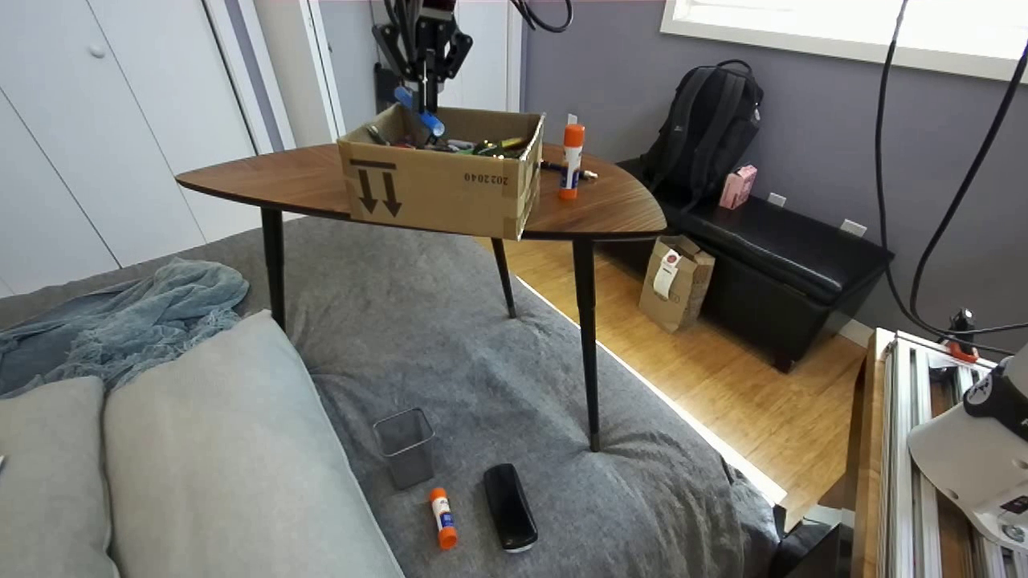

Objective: Remove the blue object from the box

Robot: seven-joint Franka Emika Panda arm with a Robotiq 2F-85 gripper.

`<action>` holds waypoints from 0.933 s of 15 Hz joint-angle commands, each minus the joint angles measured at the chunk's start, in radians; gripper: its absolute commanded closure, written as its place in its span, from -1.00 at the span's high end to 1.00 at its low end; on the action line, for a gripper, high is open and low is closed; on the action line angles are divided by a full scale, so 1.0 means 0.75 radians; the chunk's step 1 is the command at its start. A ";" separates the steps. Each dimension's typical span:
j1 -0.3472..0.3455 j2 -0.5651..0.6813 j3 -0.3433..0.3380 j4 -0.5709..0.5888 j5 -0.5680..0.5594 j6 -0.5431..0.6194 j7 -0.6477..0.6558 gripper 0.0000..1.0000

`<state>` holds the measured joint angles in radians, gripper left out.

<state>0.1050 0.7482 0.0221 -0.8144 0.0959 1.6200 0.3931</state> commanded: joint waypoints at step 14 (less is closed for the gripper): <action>0.096 -0.503 -0.110 -0.637 -0.375 0.573 0.032 -0.14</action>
<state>0.1755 0.4665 -0.0725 -1.1333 -0.1988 2.0047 0.4174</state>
